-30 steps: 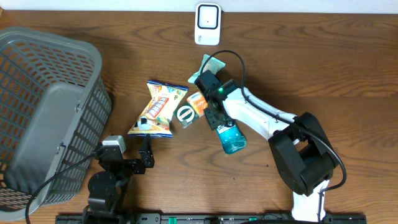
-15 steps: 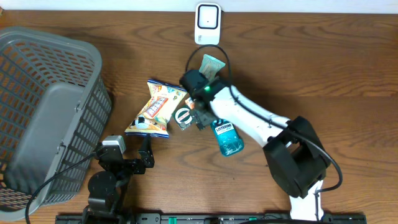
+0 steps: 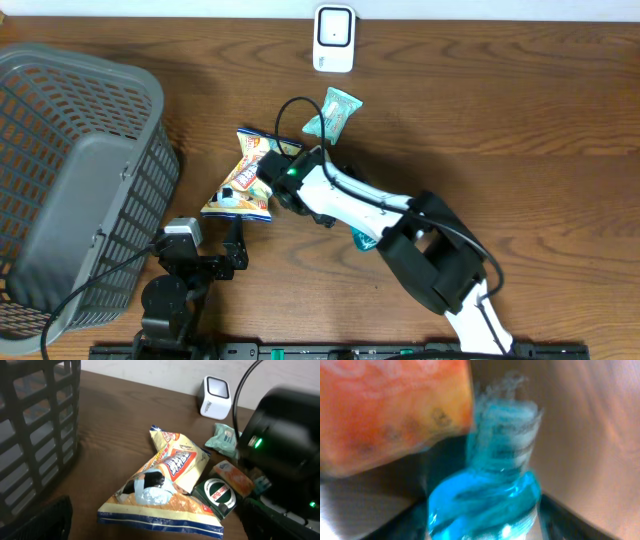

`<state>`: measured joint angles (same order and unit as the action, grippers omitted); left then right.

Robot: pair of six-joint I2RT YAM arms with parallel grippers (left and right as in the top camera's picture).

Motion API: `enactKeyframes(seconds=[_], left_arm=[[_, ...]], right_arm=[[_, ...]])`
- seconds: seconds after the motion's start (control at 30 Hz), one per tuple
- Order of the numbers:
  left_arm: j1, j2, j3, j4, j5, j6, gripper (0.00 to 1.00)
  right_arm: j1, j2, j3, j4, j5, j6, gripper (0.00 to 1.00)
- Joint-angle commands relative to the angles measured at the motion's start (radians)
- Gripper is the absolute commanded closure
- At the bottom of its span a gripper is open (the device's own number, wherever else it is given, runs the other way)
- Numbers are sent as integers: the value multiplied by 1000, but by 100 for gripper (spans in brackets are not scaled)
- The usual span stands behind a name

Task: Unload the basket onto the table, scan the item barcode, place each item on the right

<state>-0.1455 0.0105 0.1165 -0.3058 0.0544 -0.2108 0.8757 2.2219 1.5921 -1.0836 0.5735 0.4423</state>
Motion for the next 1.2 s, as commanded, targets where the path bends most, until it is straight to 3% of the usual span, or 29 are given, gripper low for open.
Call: enactKeyframes(seconds=[0.0, 0.23, 0.5, 0.7, 0.93, 1.17], left_arm=[[5, -5, -16, -22, 10, -5, 2], [5, -5, -16, -22, 10, -5, 2], [5, -5, -16, -22, 10, -5, 2], [5, -5, -16, -22, 10, -5, 2], [5, -5, -16, -22, 10, -5, 2], [5, -5, -16, -22, 10, -5, 2]], right_arm=[[-11, 120, -31, -56, -4, 83, 45], [-12, 133, -29, -94, -192, 66, 54], [-31, 127, 27, -121, -418, -141, 75], [-80, 78, 153, -224, -474, -277, 74], [-186, 50, 162, -236, -650, -468, 72], [-290, 49, 162, -244, -659, -484, 68]])
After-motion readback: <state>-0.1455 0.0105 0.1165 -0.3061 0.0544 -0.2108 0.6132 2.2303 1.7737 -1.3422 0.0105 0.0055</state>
